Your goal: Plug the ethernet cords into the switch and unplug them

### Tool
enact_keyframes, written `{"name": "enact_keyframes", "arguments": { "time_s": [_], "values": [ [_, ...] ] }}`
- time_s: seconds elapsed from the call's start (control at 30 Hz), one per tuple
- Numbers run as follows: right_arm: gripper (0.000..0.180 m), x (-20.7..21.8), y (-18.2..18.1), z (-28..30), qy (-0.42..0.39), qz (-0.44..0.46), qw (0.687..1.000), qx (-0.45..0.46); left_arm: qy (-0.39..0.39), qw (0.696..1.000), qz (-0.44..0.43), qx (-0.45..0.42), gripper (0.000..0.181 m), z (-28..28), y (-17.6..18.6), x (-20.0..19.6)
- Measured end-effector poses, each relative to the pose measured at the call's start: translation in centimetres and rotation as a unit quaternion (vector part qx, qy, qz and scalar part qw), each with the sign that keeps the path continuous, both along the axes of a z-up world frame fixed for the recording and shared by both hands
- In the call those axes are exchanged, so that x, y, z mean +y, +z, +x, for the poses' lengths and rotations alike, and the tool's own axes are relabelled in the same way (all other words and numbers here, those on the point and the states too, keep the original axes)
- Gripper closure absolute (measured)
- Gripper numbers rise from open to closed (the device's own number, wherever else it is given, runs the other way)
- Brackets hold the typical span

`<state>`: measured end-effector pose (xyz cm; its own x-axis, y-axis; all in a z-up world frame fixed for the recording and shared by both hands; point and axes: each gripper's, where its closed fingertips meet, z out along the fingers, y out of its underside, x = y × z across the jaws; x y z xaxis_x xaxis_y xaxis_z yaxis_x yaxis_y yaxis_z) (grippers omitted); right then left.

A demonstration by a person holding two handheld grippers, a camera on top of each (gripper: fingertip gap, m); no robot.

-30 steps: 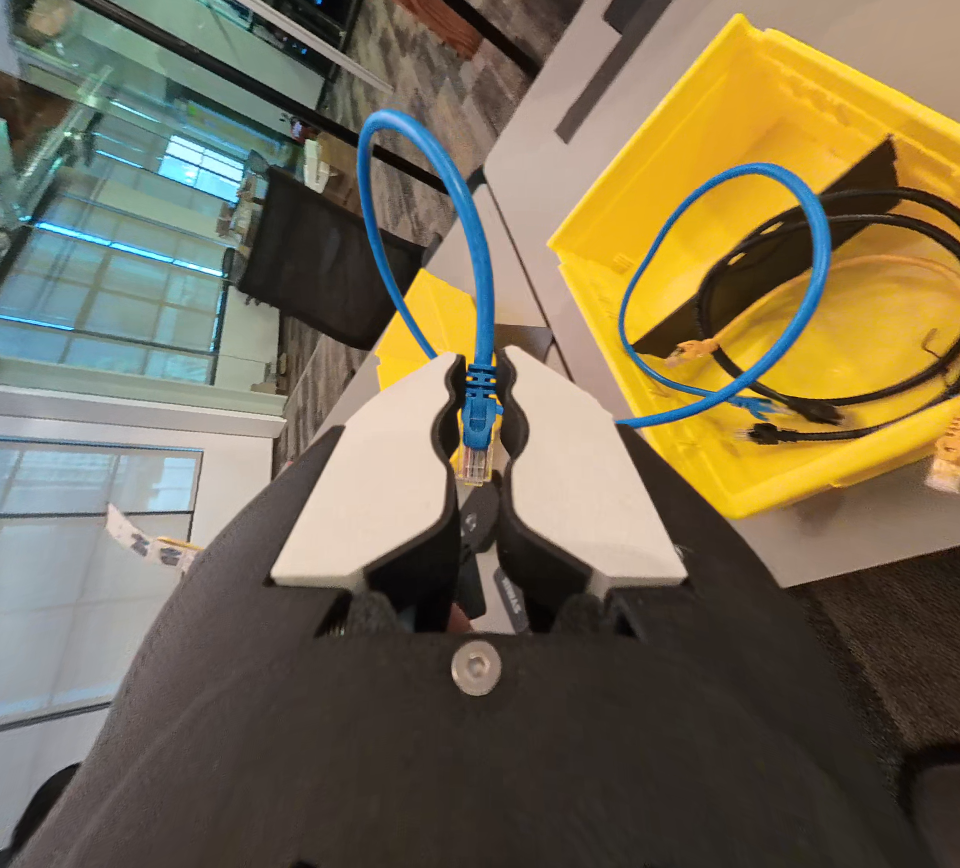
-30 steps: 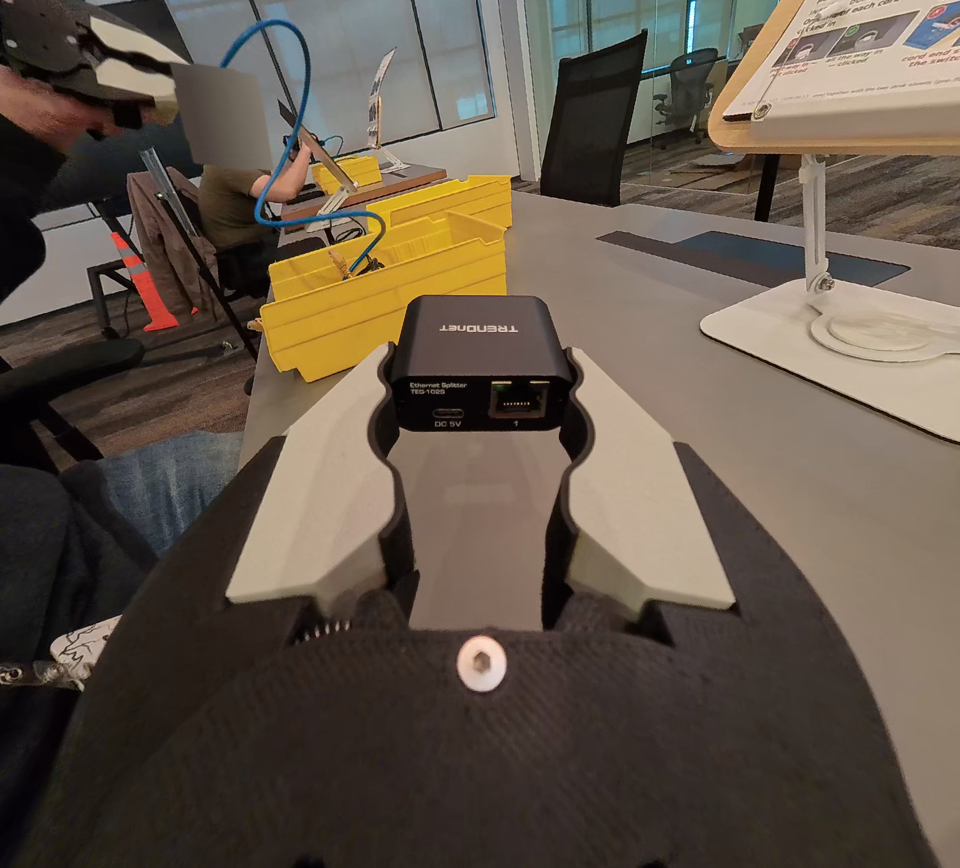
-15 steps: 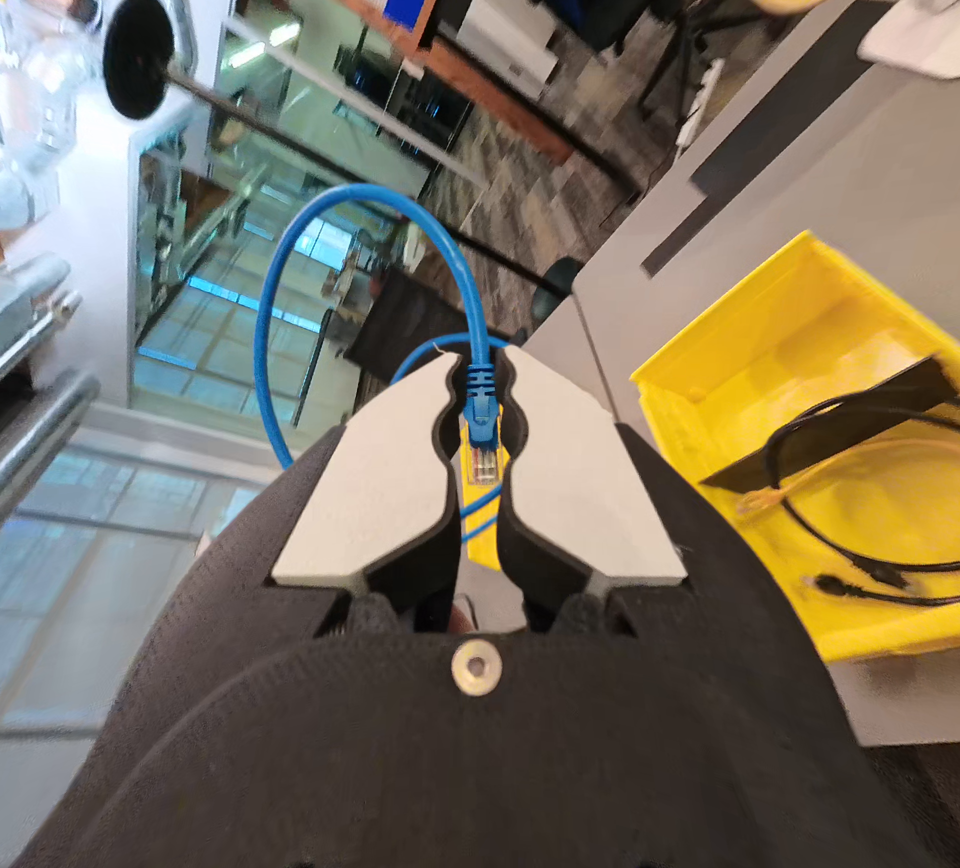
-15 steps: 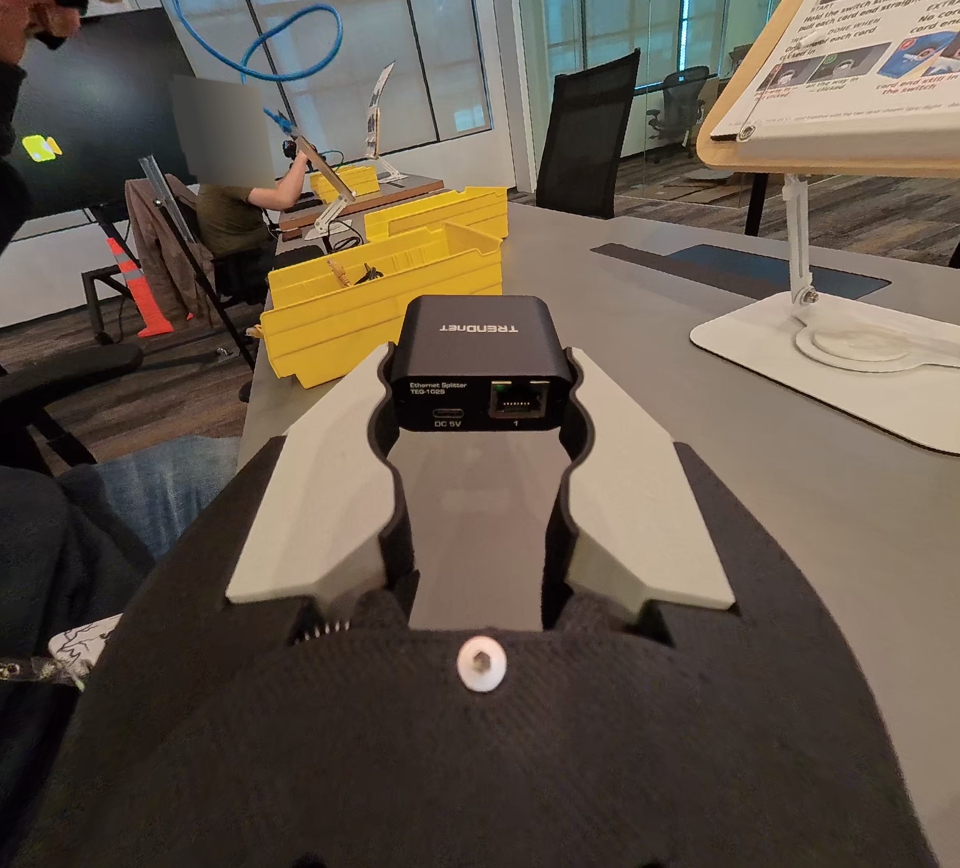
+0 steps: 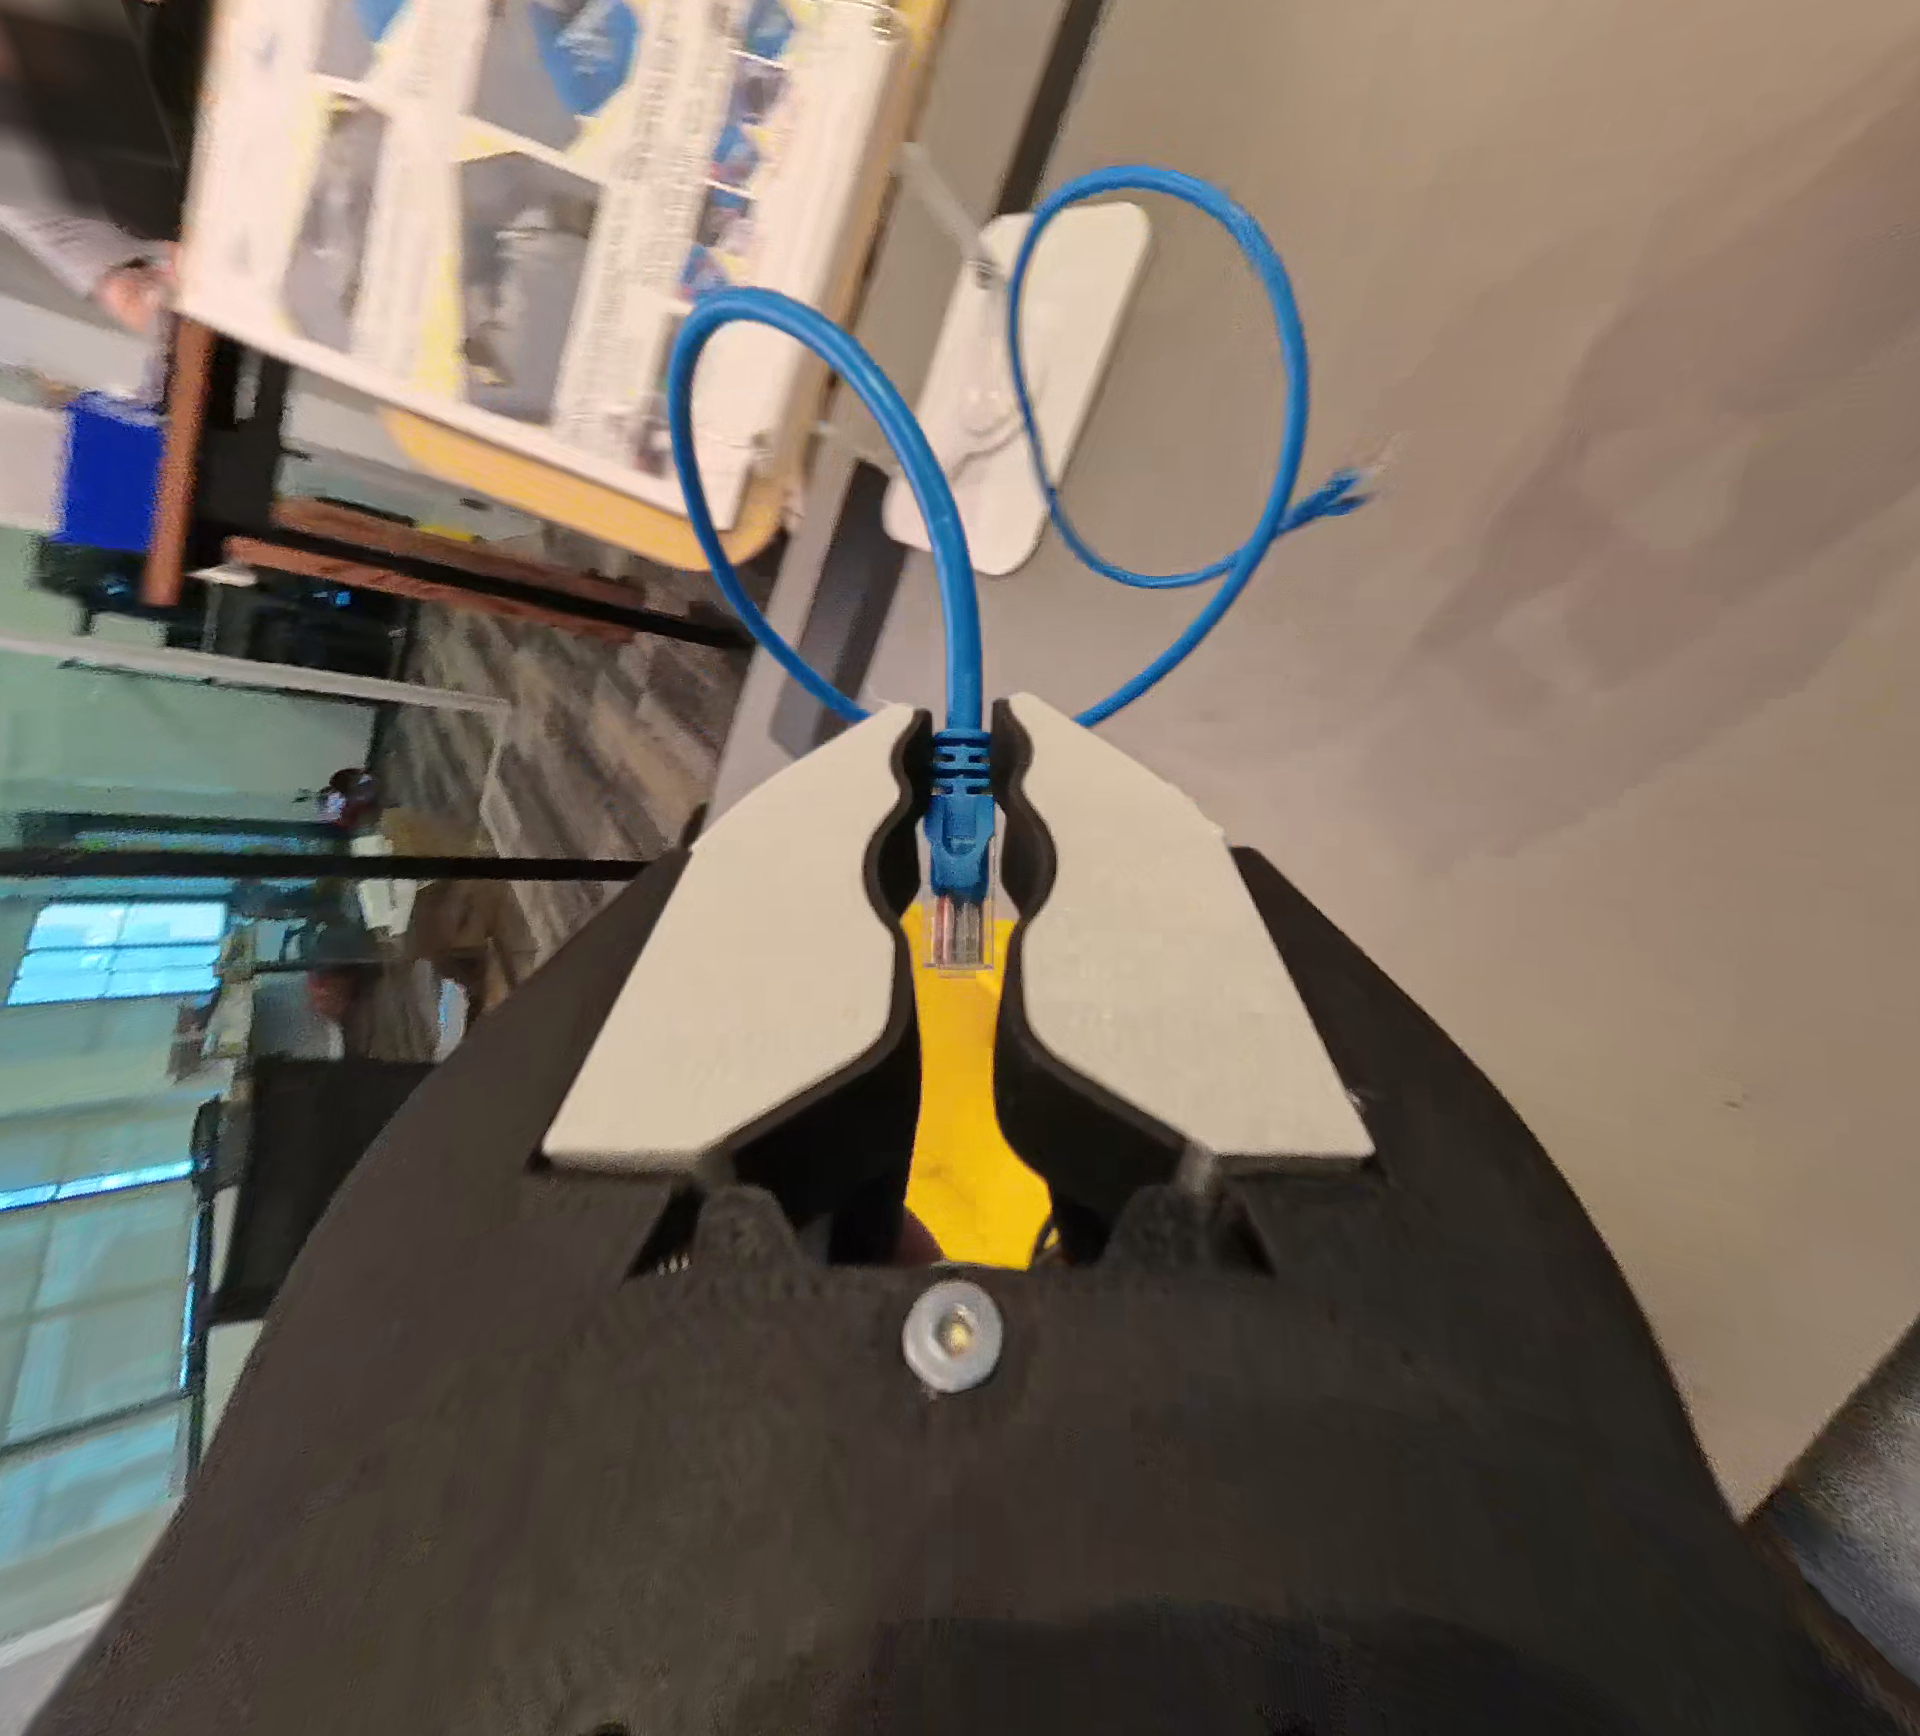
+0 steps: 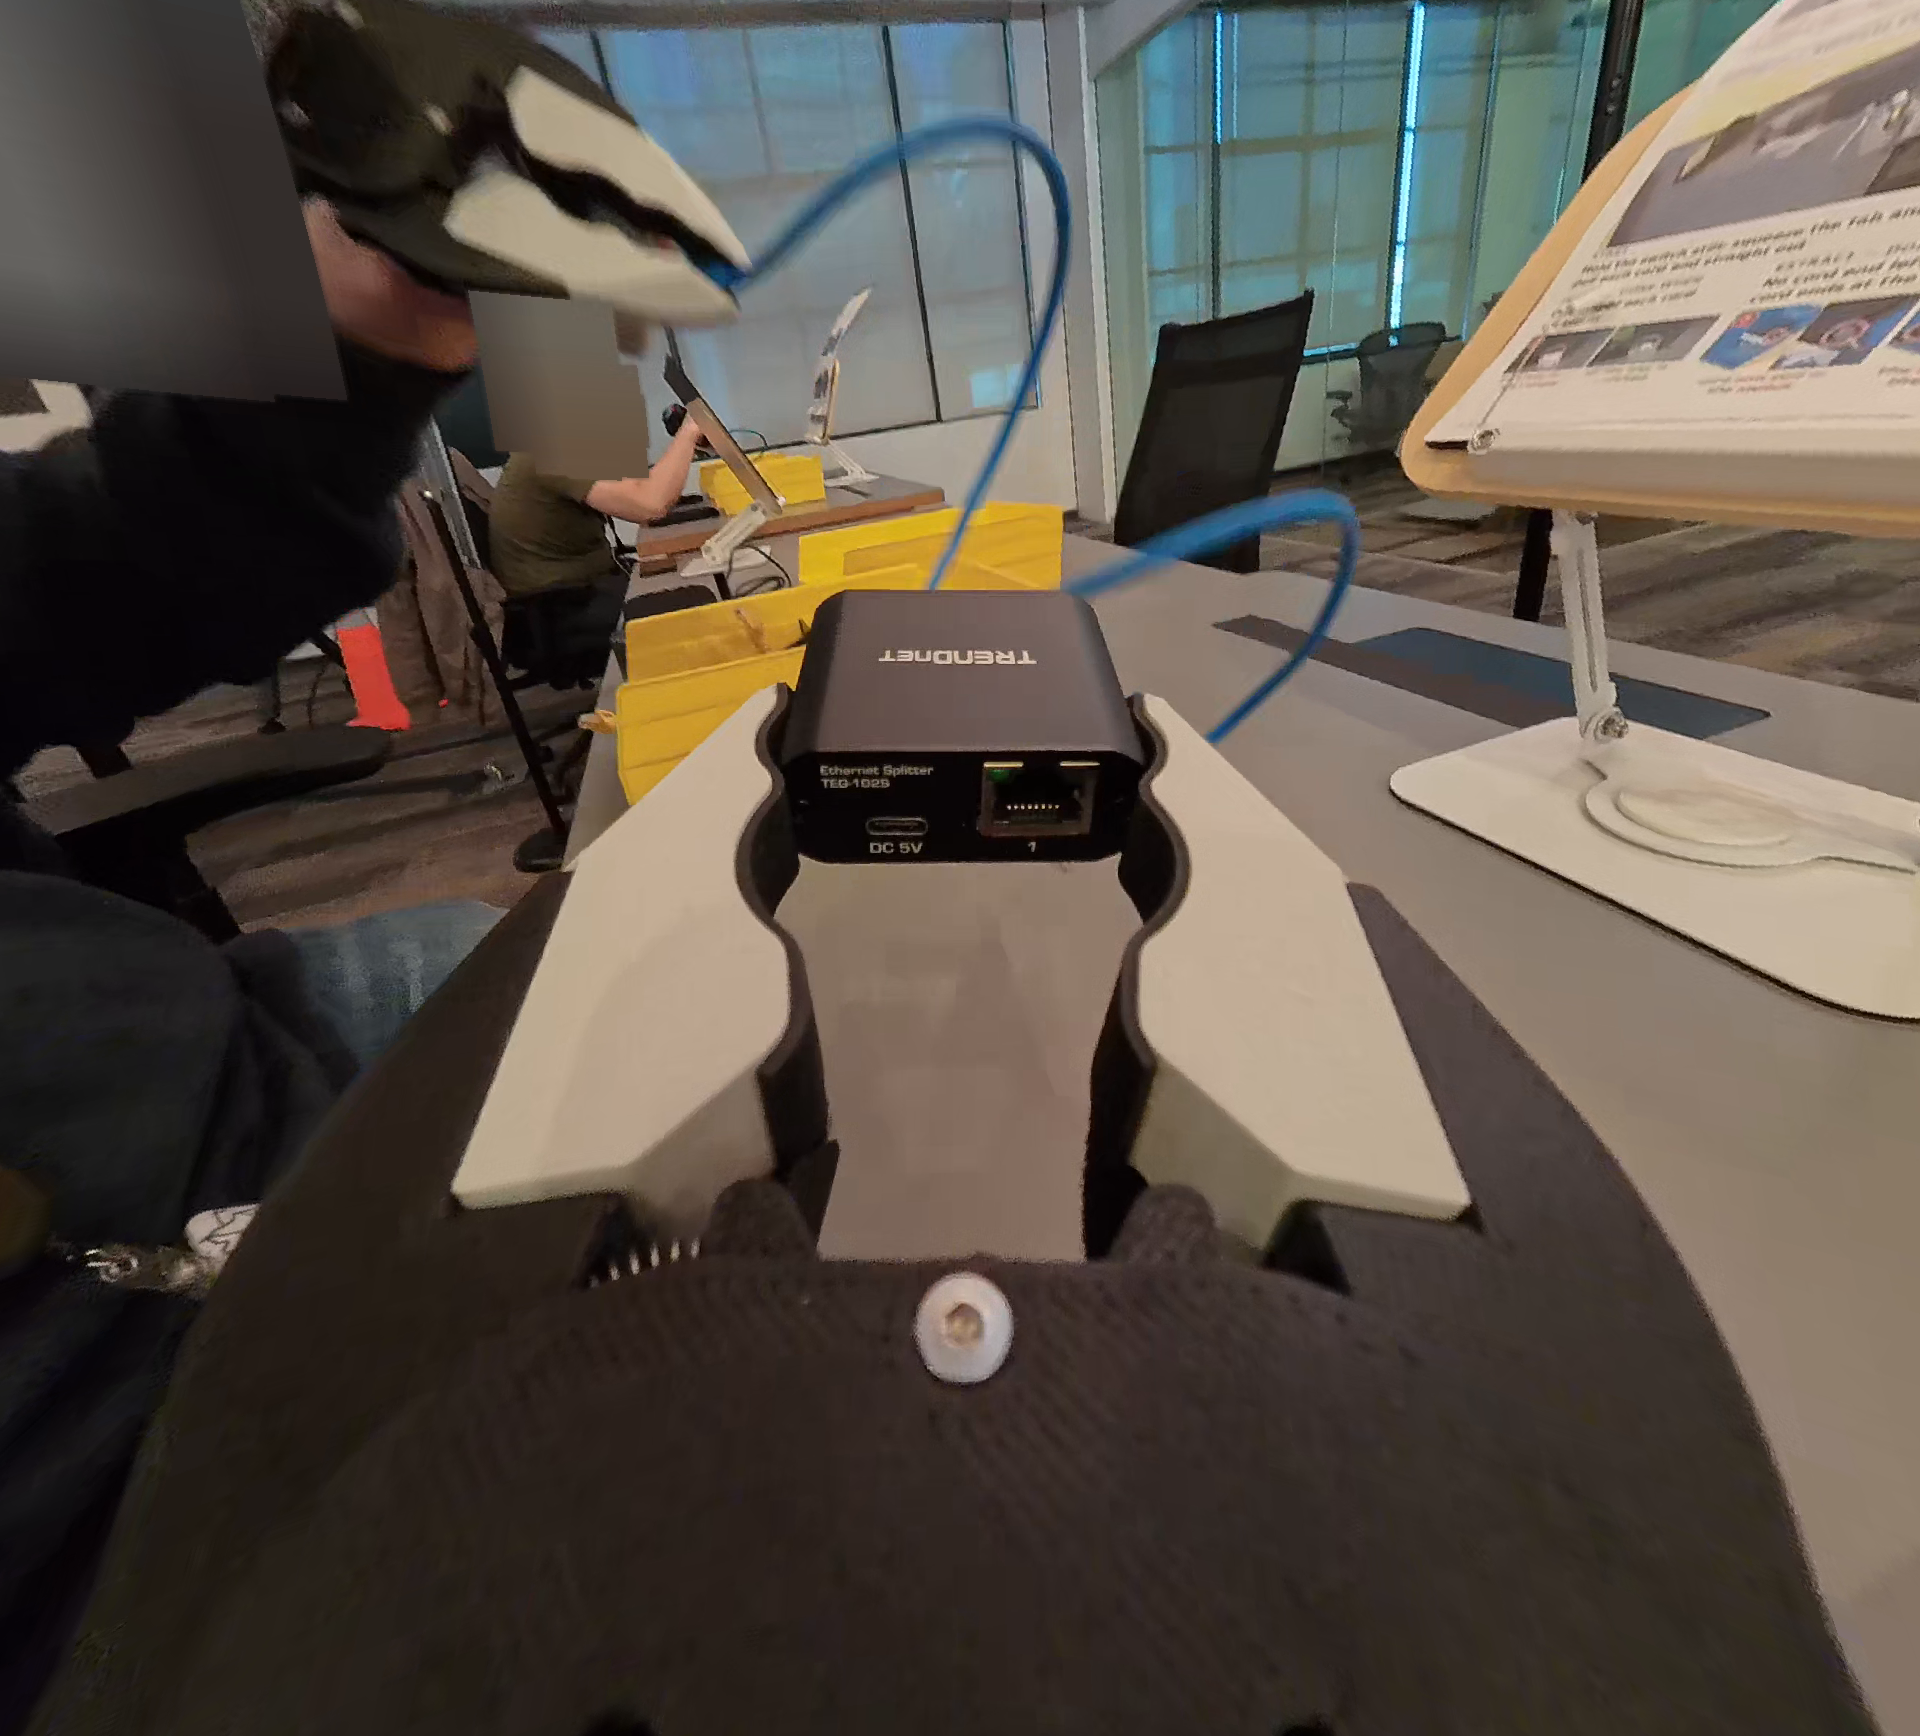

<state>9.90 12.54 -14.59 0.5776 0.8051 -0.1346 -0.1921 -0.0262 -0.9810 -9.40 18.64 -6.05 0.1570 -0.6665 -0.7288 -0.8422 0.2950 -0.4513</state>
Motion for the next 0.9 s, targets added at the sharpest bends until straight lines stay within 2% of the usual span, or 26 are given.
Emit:
{"name": "enact_keyframes", "arguments": {
  "time_s": [0.2, 0.3, 0.43, 0.47, 0.57, 0.73, 0.83, 0.9],
  "values": [
    [0.119, -1.1, 0.7, 0.7, 0.018, 0.019, 0.999, 0.031, -0.045, 0.991, -0.061, 0.114, 0.17, 2.3, -10.9, -1.0],
    [0.119, -1.2, 0.6, 0.5, 0.023, 0.02, 0.999, 0.03, -0.112, 0.975, -0.079, 0.176, 0.17, 2.5, -16.1, -2.2],
    [0.119, -1.1, 0.4, 0.1, 0.027, 0.019, 0.999, 0.027, -0.124, 0.962, -0.082, 0.229, 0.17, 1.5, -21.3, -2.4],
    [0.119, -1.1, 0.3, 0.1, 0.027, 0.019, 0.999, 0.024, -0.115, 0.964, -0.1, 0.217, 0.169, 1.3, -21.9, -2.5],
    [0.119, -1.1, -0.1, 0.0, 0.026, 0.016, 0.999, 0.018, -0.061, 0.959, -0.212, 0.18, 0.134, -0.4, -23.2, -4.0],
    [0.119, -1.1, -0.5, 0.3, 0.022, 0.013, 0.999, 0.022, 0.108, 0.952, -0.286, 0.003, 0.131, -3.0, -21.2, -4.0],
    [0.119, -1.0, -0.7, 0.2, 0.022, 0.012, 0.999, 0.023, 0.191, 0.918, -0.336, -0.093, 0.142, -4.0, -21.1, -4.4],
    [0.119, -1.0, -0.7, 0.0, 0.023, 0.013, 0.999, 0.025, 0.198, 0.892, -0.381, -0.14, 0.143, -3.1, -21.9, -5.5]
  ]
}}
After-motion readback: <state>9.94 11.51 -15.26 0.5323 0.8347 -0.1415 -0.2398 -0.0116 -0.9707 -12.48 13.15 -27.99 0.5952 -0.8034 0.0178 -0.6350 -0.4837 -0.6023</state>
